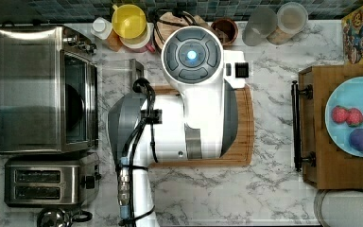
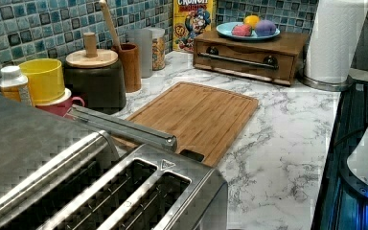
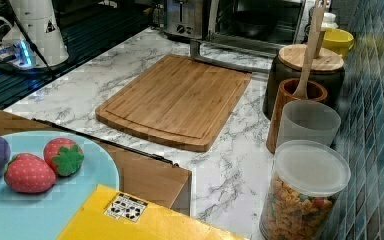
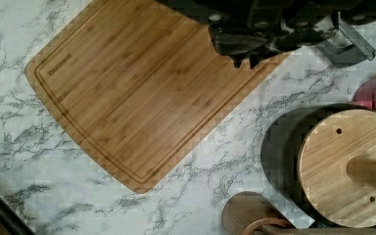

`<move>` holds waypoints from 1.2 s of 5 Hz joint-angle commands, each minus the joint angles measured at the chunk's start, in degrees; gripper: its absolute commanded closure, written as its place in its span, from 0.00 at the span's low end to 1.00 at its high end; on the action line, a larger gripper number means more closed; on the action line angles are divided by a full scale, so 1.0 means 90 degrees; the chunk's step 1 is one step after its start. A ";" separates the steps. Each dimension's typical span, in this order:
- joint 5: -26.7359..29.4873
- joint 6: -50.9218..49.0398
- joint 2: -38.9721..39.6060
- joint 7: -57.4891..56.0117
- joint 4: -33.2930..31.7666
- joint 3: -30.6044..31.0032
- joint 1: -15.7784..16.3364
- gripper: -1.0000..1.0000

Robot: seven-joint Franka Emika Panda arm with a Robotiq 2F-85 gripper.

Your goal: Close the oven.

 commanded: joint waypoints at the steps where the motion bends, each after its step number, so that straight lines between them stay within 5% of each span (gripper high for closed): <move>1: -0.0015 0.0015 0.0005 0.0006 0.0007 0.0006 -0.0002 1.00; 4: 0.1812 0.1199 -0.0394 -0.3828 -0.1561 -0.0244 -0.0475 1.00; 6: 0.4177 0.1724 -0.0041 -0.7292 -0.2124 -0.0540 -0.1013 1.00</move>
